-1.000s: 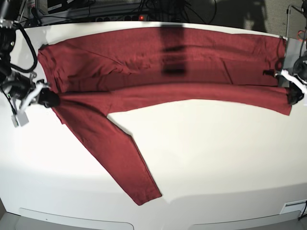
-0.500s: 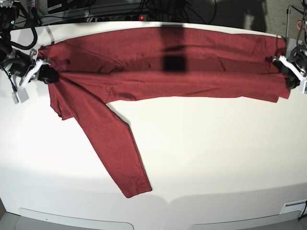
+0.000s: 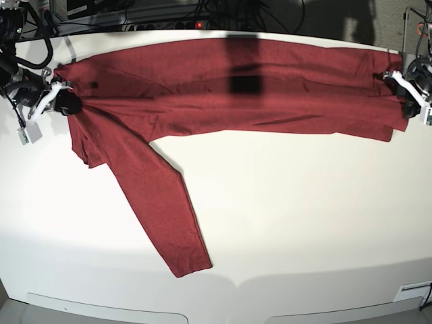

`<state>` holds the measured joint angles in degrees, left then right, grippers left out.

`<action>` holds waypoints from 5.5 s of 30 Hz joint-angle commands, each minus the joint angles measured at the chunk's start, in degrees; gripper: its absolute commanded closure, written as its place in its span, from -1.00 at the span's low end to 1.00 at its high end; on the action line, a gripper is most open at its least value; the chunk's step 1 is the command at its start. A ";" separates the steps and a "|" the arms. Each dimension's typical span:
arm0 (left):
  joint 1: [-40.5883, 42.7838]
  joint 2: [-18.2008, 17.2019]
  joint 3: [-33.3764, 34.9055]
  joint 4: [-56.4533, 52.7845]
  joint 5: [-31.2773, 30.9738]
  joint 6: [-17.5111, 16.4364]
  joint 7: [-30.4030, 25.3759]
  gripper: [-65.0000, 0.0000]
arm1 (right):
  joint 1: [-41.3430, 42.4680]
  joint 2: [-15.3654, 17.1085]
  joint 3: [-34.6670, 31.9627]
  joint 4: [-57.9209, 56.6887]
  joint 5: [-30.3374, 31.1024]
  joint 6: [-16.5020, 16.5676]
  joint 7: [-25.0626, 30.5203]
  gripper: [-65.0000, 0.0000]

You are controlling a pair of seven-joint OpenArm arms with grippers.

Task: Fold the T-shirt properly
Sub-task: 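Release the right gripper and move it to the loose sleeve, then grasp the sleeve with the right gripper and lay it across the folded shirt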

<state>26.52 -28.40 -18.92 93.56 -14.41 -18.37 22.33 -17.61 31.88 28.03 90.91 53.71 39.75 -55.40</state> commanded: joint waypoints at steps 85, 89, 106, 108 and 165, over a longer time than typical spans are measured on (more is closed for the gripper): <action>-1.77 -0.85 -0.66 1.01 -5.57 0.42 -6.95 0.11 | 66.01 -22.77 -18.36 -67.19 -53.83 0.25 26.40 1.00; -1.77 -0.85 -0.66 1.01 -5.55 0.42 -6.97 0.11 | 66.01 -23.08 -18.36 -65.64 -45.09 0.25 19.87 1.00; -1.79 -0.85 -0.66 1.01 -5.57 0.42 -6.99 0.11 | 64.72 -31.61 -18.38 -59.06 -12.57 0.25 -15.23 1.00; -1.77 -0.85 -0.66 1.01 -5.57 0.42 -6.97 0.11 | 63.87 -34.07 -18.84 -56.15 -10.12 0.25 -18.05 1.00; -1.77 -0.85 -0.66 1.01 -5.16 0.42 -6.73 0.11 | 48.46 -40.88 -55.80 -50.62 31.29 0.25 -24.60 0.16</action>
<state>25.06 -28.23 -18.94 93.56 -19.31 -18.15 16.71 28.93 -8.43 -27.86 39.40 82.48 39.94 -79.81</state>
